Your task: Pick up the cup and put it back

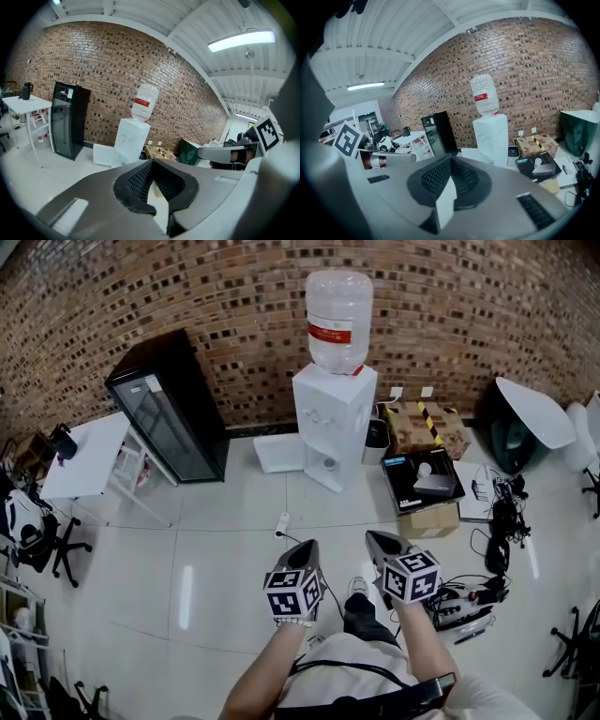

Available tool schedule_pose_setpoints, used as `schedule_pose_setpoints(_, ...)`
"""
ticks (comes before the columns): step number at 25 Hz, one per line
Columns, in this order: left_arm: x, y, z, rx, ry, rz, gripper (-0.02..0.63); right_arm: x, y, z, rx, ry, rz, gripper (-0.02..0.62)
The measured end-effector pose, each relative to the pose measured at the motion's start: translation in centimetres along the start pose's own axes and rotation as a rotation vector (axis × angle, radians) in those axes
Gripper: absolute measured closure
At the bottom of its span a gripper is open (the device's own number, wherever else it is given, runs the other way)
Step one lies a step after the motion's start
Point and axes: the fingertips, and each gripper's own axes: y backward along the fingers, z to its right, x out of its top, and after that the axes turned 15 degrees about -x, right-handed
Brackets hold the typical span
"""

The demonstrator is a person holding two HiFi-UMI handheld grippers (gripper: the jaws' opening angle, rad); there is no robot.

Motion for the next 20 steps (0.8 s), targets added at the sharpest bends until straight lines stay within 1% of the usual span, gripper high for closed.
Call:
schedule_pose_setpoints(6, 1.4, 0.5, -0.5, -0.001, -0.006, 0.02, 0.604, 0.7, -0.5, -1.2, 0.005, 0.027, 0.003, 0.583)
schedule_pose_setpoints(20, 2.2, -0.6, -1.3, 0.003, 0.012, 0.033, 0.604, 1.4, -1.8, -1.2, 0.017, 0.045, -0.003, 0.583)
